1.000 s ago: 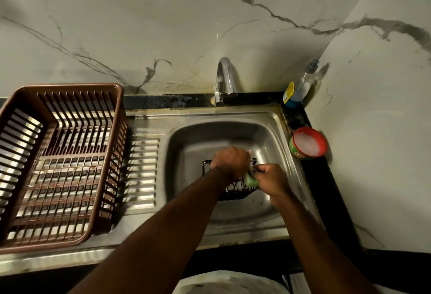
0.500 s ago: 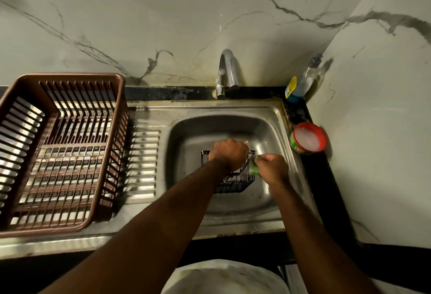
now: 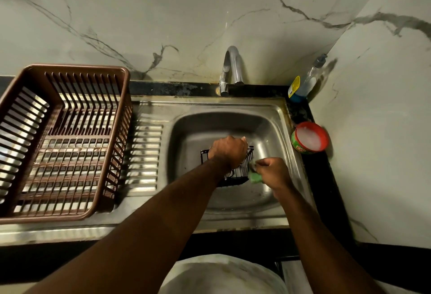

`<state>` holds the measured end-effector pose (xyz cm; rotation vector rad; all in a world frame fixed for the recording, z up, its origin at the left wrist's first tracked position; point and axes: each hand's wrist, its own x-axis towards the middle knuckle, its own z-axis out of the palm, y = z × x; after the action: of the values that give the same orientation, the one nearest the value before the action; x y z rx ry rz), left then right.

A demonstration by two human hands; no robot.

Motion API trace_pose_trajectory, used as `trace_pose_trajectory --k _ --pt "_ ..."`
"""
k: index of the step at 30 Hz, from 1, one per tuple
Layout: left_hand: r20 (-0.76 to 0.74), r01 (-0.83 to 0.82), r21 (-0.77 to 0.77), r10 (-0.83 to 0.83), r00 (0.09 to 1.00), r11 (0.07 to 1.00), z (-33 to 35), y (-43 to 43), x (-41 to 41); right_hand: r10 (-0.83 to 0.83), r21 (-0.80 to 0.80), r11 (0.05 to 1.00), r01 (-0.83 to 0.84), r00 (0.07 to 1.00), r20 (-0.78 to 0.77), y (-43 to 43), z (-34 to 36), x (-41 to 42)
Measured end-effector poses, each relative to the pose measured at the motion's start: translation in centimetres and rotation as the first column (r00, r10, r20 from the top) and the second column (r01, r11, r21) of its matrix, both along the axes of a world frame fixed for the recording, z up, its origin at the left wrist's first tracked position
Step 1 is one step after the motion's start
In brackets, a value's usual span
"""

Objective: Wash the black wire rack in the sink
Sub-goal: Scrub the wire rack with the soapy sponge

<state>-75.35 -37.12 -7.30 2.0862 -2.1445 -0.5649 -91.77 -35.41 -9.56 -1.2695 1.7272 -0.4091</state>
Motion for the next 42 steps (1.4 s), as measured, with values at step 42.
trace_pose_trajectory --k 42 --pt "0.000 0.038 -0.062 -0.038 0.999 0.997 -1.3 0.3 1.8 -0.215 0.193 0.966 0.173 0.950 0.227 -1.7 -0.2 1.9"
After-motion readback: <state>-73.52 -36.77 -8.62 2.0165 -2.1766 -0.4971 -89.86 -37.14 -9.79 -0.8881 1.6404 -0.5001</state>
